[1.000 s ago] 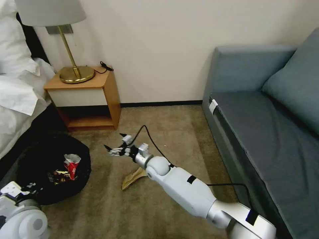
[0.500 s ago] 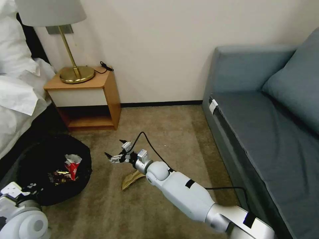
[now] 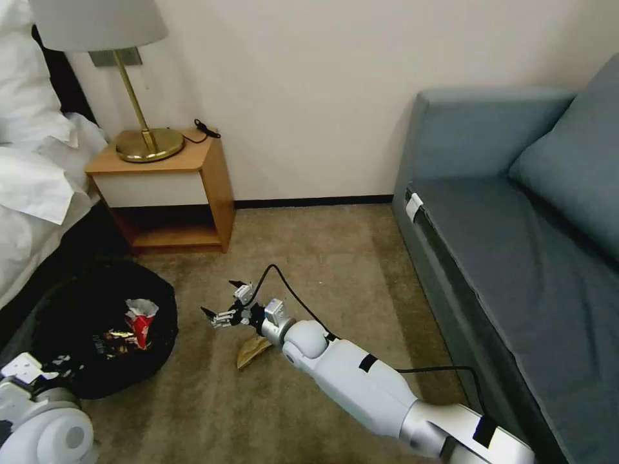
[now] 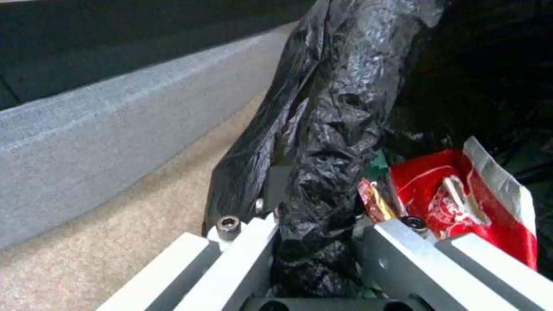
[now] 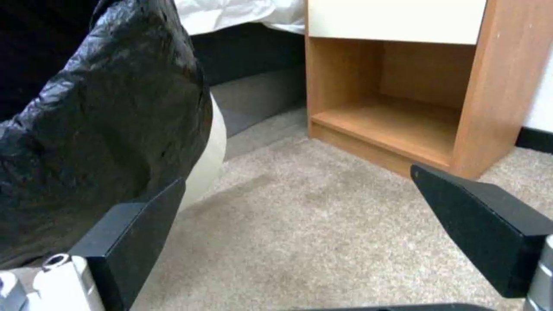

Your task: Pick up the trash bin, then pick up the garbage on the floor and place it into the trash bin.

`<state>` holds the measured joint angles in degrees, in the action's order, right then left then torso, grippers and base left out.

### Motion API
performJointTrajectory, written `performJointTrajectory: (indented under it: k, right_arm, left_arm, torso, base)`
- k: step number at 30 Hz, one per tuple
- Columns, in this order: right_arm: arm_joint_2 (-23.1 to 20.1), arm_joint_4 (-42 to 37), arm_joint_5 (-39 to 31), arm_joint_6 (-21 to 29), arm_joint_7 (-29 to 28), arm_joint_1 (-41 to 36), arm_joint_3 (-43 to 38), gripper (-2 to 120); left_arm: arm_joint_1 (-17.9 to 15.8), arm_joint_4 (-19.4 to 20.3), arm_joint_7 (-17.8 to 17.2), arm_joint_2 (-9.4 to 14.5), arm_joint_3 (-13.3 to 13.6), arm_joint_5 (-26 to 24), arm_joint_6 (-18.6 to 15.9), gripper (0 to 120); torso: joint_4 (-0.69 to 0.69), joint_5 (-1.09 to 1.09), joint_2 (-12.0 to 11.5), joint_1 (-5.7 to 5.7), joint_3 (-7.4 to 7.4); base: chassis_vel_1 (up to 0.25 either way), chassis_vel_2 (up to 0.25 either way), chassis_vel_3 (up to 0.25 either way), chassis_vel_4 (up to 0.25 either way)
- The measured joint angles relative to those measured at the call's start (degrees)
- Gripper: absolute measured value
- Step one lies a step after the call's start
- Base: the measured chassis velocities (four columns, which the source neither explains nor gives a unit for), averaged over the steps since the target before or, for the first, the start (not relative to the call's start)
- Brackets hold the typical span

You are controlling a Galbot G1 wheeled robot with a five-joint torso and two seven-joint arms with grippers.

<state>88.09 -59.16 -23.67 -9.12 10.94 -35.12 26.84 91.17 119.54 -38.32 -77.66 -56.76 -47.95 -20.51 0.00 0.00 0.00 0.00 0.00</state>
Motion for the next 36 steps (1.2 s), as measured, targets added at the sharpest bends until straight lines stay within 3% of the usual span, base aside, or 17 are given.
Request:
performJointTrajectory:
  k: [36]
  right_arm:
    - [-1.05, 3.62, 4.28, -0.1, 2.72, -0.59, 1.26, 100]
  left_arm:
    - [-0.14, -0.66, 0.28, -0.12, -0.06, -0.06, 0.12, 0]
  torso:
    - [0.0, 0.0, 0.0, 0.0, 0.0]
  base:
    - [-0.04, 0.033, 0.042, -0.037]
